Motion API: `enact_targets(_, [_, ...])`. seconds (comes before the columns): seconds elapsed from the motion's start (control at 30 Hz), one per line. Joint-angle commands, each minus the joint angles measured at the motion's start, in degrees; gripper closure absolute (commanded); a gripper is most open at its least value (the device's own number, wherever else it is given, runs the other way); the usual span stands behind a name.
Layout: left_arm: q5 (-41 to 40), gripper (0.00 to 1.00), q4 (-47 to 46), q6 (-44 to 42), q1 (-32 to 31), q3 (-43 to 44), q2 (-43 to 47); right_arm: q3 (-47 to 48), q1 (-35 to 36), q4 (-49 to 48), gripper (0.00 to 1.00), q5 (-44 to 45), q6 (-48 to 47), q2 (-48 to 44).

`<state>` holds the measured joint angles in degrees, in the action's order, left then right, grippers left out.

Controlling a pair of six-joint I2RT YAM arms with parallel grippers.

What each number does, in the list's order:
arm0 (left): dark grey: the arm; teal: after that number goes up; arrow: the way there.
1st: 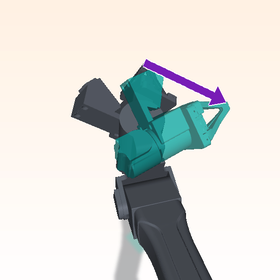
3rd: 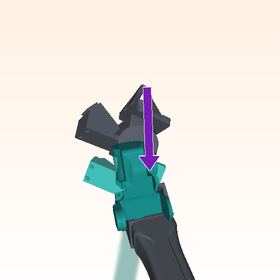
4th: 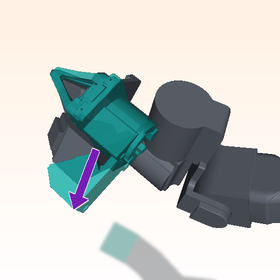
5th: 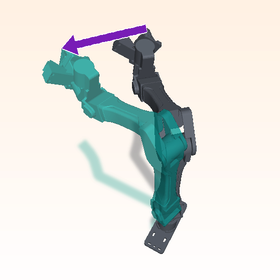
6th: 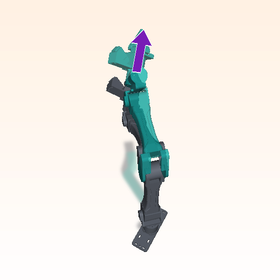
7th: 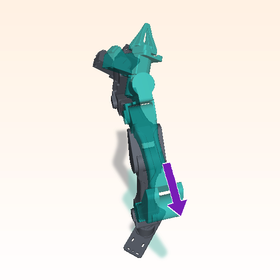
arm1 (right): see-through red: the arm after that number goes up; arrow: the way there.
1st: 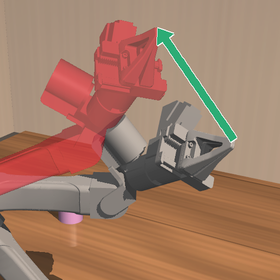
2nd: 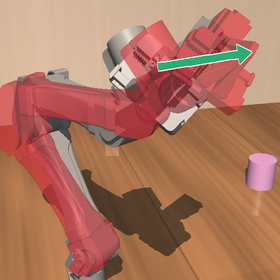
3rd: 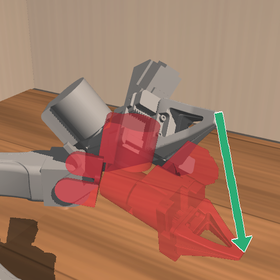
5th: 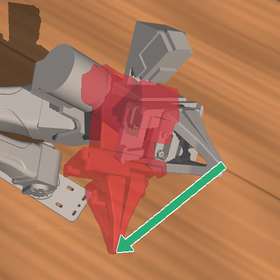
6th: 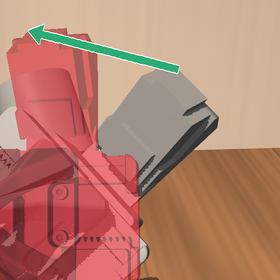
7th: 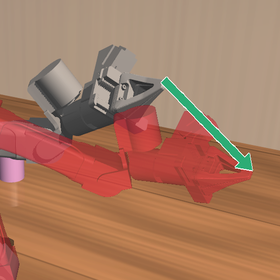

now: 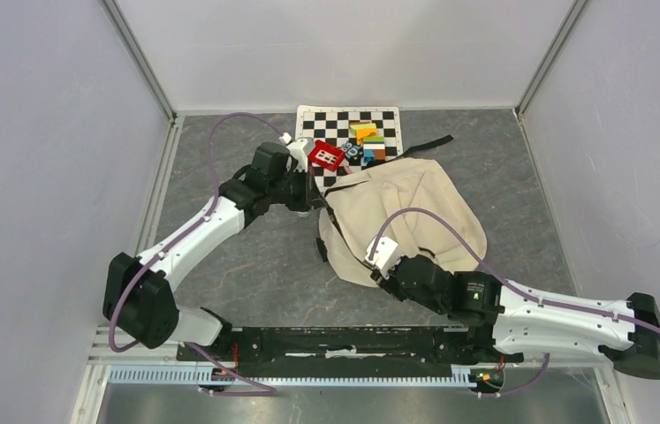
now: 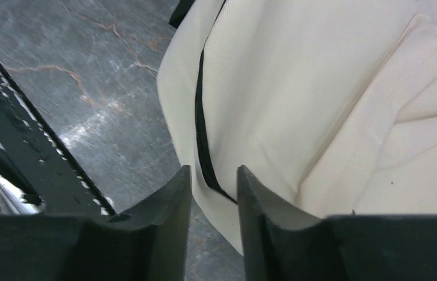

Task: Pack the student bag
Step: Zip the student bag at the center of the board.

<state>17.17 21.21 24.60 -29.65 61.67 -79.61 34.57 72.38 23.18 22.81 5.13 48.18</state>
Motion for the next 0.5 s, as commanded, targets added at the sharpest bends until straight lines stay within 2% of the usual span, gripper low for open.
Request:
enact_targets(0.0, [8.63,0.98,0.03,-10.66,0.83,4.38,0.69,4.42,1.06,-3.94,0.5,1.46,3.6,-1.29])
enact_targets(0.1, [11.75,0.98,1.49,-15.07,0.9,3.84,1.74,5.45,0.95,-7.4,0.25,5.36,5.87,0.59])
enact_targets(0.17, [12.27,0.98,1.89,-17.02,0.86,2.97,2.59,6.52,0.94,-9.43,0.15,7.53,6.74,2.98])
enact_targets(0.3, [10.78,0.98,-0.27,-17.47,0.82,0.25,4.16,11.2,-1.01,-10.22,0.13,8.1,6.9,11.69])
enact_targets(0.47, [6.73,0.98,-5.22,-15.4,1.21,-3.64,5.5,15.57,-7.72,-12.29,0.18,0.86,6.94,20.29])
